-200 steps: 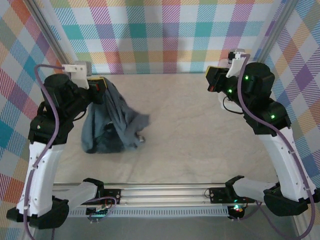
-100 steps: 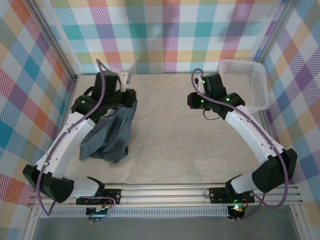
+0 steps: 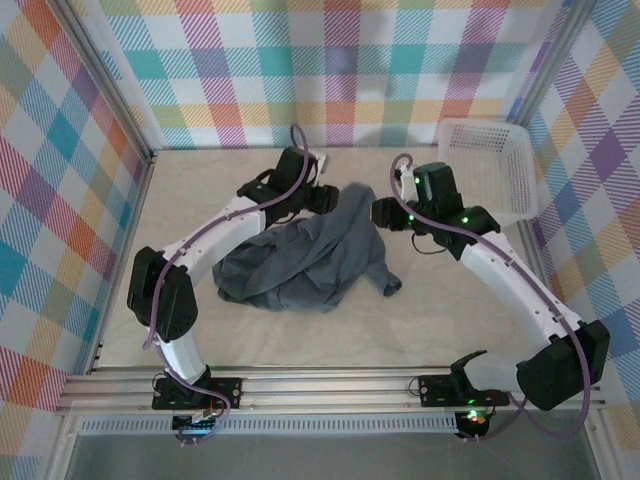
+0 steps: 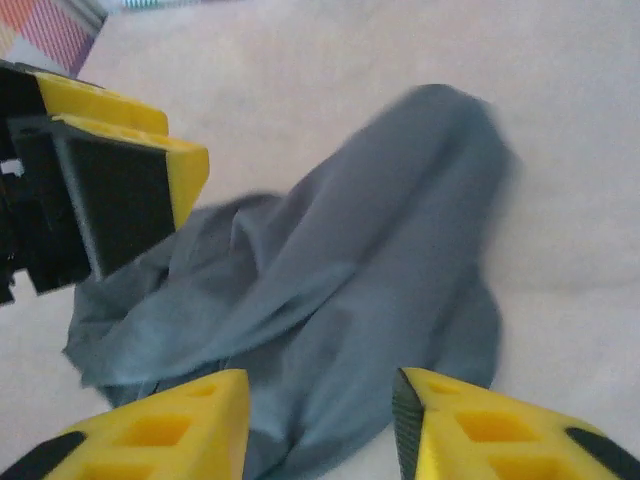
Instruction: Fold the inside-out t-shirt
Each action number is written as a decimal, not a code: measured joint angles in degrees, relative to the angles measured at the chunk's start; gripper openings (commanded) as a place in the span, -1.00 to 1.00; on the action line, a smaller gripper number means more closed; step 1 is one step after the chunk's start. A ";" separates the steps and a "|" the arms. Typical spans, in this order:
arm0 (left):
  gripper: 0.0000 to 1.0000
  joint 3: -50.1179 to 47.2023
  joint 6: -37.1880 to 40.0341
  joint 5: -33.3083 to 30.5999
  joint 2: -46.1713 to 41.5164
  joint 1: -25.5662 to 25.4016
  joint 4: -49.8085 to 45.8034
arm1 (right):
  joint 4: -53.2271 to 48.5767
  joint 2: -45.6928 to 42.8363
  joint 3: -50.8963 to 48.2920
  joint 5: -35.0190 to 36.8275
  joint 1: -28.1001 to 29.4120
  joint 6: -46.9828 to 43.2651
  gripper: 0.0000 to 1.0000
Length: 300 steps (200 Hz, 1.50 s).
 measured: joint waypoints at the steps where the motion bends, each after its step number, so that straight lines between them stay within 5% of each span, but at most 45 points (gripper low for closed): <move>1: 0.26 -0.24 -0.07 -0.13 -0.15 0.02 0.00 | 0.07 -0.02 -0.37 -0.11 0.11 -0.31 0.06; 55: 0.20 -21.27 -14.03 -6.27 -33.44 4.50 -7.82 | 0.35 10.36 -9.25 1.31 7.02 0.11 0.48; 76: 0.20 -32.41 -21.88 -5.33 -42.88 6.25 -10.84 | 0.15 16.61 -12.55 7.52 6.16 2.60 0.45; 88: 0.22 -38.75 -25.70 -2.89 -44.57 6.49 -12.20 | 0.33 19.39 -13.94 9.29 5.64 3.02 0.18; 106: 0.25 -46.66 -29.86 2.67 -44.00 6.01 -11.37 | 0.63 22.40 -14.34 9.14 4.96 3.28 -0.74; 114: 0.25 -49.59 -31.43 4.48 -43.23 4.79 -10.60 | 0.79 23.15 -14.12 9.05 4.98 3.32 -1.00; 144: 0.25 -52.54 -33.16 6.84 -35.71 -1.09 -7.72 | 2.12 22.80 -13.03 7.48 4.98 4.02 -1.00; 189: 0.27 -52.54 -35.15 2.05 -25.66 -1.66 -2.58 | 1.88 17.55 -11.63 5.99 4.98 4.02 -1.00; 253: -0.40 -51.87 -39.50 -2.45 -22.10 -1.40 -3.10 | 1.66 15.76 -10.51 4.24 4.98 3.96 -1.00; 300: -0.26 -51.52 -39.23 -3.54 -22.64 -1.40 -3.72 | 1.62 15.76 -10.51 3.96 4.98 3.96 -1.00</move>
